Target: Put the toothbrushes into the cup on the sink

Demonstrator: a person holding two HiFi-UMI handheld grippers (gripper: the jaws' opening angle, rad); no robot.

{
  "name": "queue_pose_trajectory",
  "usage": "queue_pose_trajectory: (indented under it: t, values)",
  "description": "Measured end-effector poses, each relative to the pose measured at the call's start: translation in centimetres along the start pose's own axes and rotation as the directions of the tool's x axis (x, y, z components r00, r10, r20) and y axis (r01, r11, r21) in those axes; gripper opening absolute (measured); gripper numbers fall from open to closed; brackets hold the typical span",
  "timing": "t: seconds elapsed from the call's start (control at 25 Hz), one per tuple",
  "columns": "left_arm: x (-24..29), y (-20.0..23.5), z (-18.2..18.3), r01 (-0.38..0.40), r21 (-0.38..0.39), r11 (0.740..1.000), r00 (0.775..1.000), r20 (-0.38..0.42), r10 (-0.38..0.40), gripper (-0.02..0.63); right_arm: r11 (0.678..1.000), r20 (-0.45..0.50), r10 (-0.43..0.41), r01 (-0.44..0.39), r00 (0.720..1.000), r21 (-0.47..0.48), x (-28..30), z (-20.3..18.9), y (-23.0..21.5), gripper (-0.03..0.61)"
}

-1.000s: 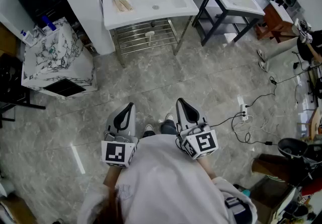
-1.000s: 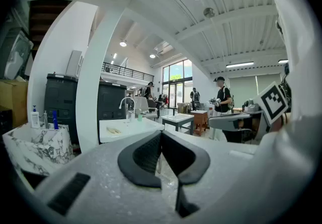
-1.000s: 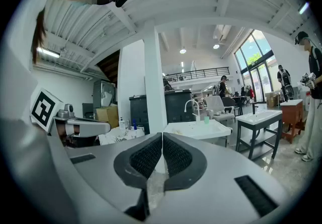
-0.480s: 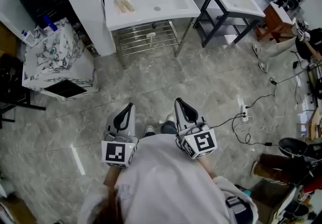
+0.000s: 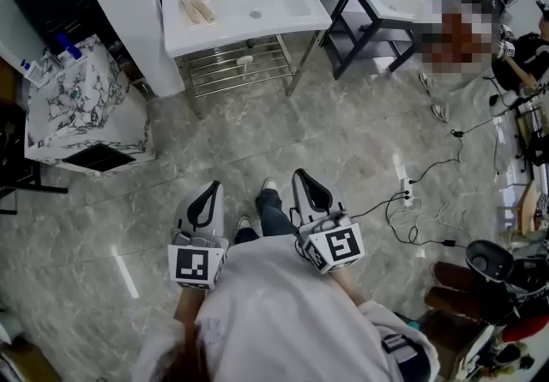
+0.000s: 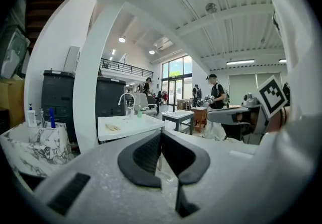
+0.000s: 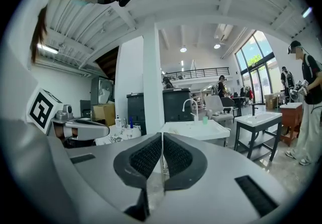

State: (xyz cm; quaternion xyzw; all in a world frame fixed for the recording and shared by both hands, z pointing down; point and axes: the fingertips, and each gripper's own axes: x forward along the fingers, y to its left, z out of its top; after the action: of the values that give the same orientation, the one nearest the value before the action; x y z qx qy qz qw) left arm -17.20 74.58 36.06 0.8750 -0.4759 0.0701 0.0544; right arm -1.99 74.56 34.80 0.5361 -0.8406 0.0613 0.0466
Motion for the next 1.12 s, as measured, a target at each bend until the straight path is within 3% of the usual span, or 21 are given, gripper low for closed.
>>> queue_pose_trajectory:
  t: [0.28,0.76,1.12]
  values:
    - [5.8,0.6,0.5,-0.052,-0.025,0.998,0.999,-0.014,0.052,0.013,0.999,-0.007,0.018,-0.017,1.000,0.027,3.8,0.1,-5.5,0.017]
    - [18.9,-0.1,6.2,-0.107,-0.047,0.993,0.990,0.093,0.111,0.013,0.998,0.020,0.066,-0.066,0.998,0.019,11.2,2.9,-17.8,0.017]
    - [22.8,0.4,5.4,-0.123,-0.045,0.991,0.991,0.048,0.125,0.013,0.997,-0.002,0.051,-0.051,0.999,0.056,12.8,2.1,-21.9,0.017]
